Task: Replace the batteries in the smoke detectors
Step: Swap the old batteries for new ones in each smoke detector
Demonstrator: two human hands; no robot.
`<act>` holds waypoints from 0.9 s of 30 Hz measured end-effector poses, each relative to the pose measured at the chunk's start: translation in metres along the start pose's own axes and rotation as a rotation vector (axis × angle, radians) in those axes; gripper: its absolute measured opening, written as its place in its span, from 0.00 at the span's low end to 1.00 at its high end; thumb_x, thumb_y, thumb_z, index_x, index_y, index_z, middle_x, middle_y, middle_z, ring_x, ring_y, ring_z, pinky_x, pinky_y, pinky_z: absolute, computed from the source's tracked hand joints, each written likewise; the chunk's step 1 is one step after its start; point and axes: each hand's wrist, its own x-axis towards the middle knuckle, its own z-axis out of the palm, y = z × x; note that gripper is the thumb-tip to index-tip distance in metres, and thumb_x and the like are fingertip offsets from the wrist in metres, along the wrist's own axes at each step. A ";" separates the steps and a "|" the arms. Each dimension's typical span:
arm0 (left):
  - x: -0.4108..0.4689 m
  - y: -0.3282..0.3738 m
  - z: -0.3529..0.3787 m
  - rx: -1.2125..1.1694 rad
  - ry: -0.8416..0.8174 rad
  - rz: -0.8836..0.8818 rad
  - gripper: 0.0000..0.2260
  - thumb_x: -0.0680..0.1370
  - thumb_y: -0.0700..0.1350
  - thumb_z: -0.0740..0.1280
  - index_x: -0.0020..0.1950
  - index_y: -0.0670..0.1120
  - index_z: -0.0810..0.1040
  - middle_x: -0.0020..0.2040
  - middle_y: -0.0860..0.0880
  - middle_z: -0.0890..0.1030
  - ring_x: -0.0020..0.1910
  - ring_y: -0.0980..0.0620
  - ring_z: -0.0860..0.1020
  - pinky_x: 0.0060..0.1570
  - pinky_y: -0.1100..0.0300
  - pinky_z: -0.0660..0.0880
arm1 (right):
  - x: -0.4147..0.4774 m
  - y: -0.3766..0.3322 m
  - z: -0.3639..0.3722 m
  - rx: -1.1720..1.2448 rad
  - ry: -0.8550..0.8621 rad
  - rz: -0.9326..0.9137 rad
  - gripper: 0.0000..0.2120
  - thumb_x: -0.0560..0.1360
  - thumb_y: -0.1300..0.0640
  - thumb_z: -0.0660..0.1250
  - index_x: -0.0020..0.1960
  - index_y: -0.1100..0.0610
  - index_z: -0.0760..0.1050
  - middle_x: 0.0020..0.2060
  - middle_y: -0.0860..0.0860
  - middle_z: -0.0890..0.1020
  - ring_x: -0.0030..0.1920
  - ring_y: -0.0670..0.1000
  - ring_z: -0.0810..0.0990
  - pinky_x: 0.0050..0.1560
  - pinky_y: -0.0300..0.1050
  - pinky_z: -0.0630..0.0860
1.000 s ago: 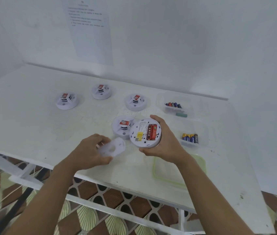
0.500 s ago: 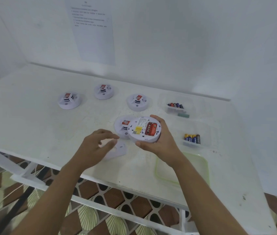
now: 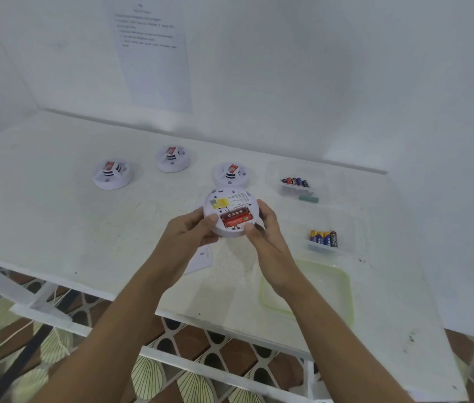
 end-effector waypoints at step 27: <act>0.029 0.008 0.043 0.050 0.114 0.102 0.05 0.75 0.45 0.73 0.47 0.44 0.84 0.45 0.45 0.85 0.46 0.45 0.84 0.48 0.47 0.82 | -0.009 -0.016 -0.059 -0.074 -0.181 0.088 0.52 0.64 0.71 0.81 0.77 0.44 0.58 0.68 0.46 0.73 0.65 0.49 0.78 0.56 0.53 0.83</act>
